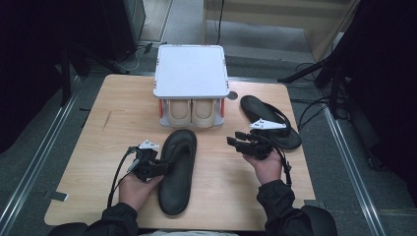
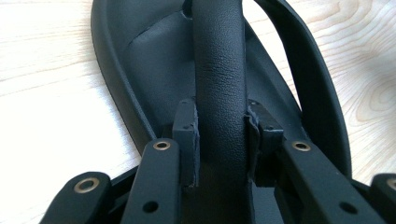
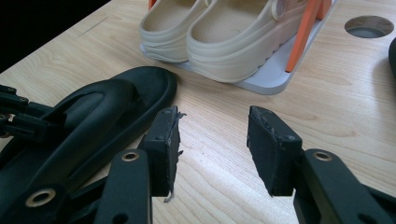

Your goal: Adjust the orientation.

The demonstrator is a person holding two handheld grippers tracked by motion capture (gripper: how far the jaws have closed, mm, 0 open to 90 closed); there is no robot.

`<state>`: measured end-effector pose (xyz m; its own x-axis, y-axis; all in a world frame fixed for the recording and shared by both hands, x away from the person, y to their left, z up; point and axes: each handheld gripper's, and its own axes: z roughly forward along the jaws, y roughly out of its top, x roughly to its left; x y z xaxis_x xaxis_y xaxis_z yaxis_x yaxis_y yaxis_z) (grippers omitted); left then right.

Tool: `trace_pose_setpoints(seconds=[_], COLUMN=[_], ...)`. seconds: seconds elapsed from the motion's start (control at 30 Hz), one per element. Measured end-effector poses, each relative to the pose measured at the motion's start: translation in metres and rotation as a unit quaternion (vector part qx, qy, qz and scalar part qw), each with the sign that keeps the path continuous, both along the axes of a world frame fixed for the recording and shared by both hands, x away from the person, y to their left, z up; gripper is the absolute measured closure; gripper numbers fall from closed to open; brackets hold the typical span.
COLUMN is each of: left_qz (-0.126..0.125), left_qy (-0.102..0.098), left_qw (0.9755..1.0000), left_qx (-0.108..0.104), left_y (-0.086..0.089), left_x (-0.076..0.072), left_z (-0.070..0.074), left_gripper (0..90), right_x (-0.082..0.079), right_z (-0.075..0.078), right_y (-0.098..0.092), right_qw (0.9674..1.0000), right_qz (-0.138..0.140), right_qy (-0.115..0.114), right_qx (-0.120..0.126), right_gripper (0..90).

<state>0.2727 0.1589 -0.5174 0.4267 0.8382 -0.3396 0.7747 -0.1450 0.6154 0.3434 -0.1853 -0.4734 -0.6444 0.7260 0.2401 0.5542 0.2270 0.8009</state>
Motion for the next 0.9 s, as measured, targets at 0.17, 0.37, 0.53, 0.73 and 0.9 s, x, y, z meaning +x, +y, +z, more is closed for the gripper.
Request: trace_pose_setpoints(seconds=[0.17, 0.37, 0.53, 0.73, 0.9], left_qz=[-0.004, -0.007, -0.01, -0.019, -0.006], left_qy=[0.0, -0.008, -0.012, -0.008, -0.018], left_qw=[1.0, 0.9999, 0.9996, 0.9995, 0.9993], left_qx=[-0.008, -0.008, -0.021, -0.025, -0.032], left_y=[0.001, 0.003, 0.008, 0.018, 0.032], left_x=[0.0, 0.0, -0.001, -0.001, 0.0], left_z=[0.001, 0.008, 0.019, 0.031, 0.039], left_gripper=[65.8, 58.8, 52.4, 47.0, 45.3], right_x=[-0.001, -0.001, -0.001, 0.0, 0.0], right_z=[0.0, 0.001, 0.002, 0.002, 0.003], right_y=[-0.001, -0.003, -0.004, -0.005, -0.007], right_qw=[1.0, 1.0, 1.0, 1.0, 0.9999], right_qz=[-0.002, -0.004, -0.004, -0.006, -0.008], right_qy=[-0.003, -0.005, -0.006, -0.004, -0.006], right_qx=[0.002, 0.004, 0.003, 0.004, 0.004], right_gripper=[55.2, 55.2, 55.2, 55.2, 55.2])
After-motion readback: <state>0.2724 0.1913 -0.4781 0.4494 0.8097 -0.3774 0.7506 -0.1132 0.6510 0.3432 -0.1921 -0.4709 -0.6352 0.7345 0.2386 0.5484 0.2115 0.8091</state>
